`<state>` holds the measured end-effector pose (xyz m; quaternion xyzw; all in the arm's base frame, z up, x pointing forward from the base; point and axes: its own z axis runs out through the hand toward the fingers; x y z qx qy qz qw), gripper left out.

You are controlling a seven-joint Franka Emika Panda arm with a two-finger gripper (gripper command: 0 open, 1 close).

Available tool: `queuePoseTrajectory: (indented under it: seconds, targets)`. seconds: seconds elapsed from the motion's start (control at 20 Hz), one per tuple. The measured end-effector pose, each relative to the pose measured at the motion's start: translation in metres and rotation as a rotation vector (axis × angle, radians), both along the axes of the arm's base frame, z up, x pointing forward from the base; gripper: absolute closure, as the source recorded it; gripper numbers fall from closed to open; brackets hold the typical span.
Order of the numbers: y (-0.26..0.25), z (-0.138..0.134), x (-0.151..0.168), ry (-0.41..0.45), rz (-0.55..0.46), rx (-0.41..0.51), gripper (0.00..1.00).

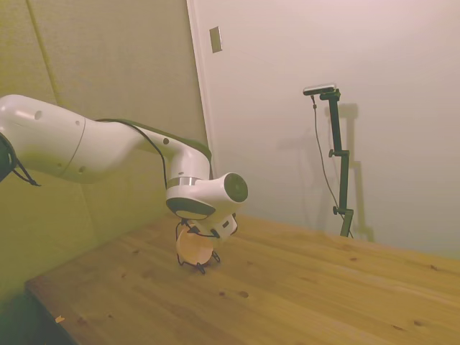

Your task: Load the bowl

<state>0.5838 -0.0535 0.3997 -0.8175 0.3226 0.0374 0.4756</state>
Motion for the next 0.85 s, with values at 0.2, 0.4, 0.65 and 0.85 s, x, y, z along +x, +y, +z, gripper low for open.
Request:
queuePoseTrajectory:
  seconds: [0.2, 0.4, 0.65, 0.85]
  targets:
    - [-0.034, 0.033, -0.014, -0.033, -0.044, -0.041, 0.0]
    - [-0.063, 0.061, -0.048, 0.0, -0.085, -0.139, 0.0]
    - [-0.069, 0.078, -0.094, 0.069, -0.081, -0.277, 0.0]
    - [-0.066, 0.074, -0.119, 0.131, -0.058, -0.368, 0.0]
